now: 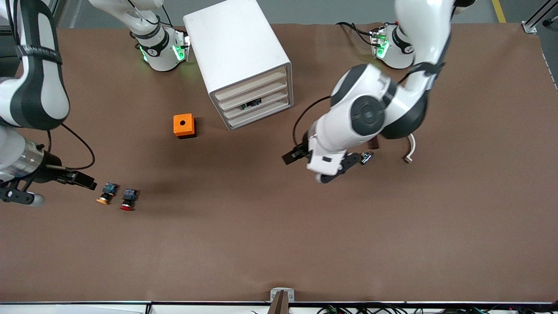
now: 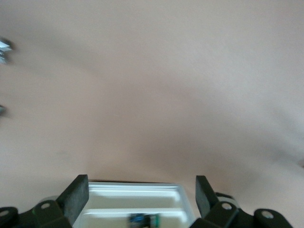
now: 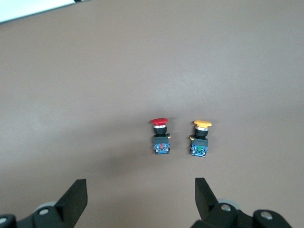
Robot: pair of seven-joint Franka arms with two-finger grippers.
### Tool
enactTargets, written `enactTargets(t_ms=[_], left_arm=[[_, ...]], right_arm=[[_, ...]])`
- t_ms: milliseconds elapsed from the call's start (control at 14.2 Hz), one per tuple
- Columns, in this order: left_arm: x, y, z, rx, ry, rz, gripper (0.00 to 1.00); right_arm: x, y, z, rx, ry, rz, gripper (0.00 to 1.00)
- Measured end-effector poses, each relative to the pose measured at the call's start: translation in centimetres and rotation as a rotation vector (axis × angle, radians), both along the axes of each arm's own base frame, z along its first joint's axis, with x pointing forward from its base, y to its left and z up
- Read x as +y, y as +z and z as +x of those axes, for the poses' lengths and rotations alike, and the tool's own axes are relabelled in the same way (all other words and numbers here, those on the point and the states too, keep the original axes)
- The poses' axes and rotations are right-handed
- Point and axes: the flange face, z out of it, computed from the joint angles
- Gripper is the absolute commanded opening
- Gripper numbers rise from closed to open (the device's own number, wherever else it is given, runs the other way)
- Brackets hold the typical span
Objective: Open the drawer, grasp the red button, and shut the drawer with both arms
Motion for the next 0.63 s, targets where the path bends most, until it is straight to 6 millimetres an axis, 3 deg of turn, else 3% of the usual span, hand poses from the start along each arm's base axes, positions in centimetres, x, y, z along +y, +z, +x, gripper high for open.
enactTargets(t_ms=[352,634], left_arm=[[11.0,7.9,-1.8,0.066,-0.252,0.08,0.99],[23.6,12.9,-1.8,0.024,-0.38,0.032,0.99]], right_arm=[[1.7,6.9,-3.1,-0.026,0.042,-0.015,1.0],[2.0,10.0,-5.6,-0.002,0.057,-0.032,1.0]])
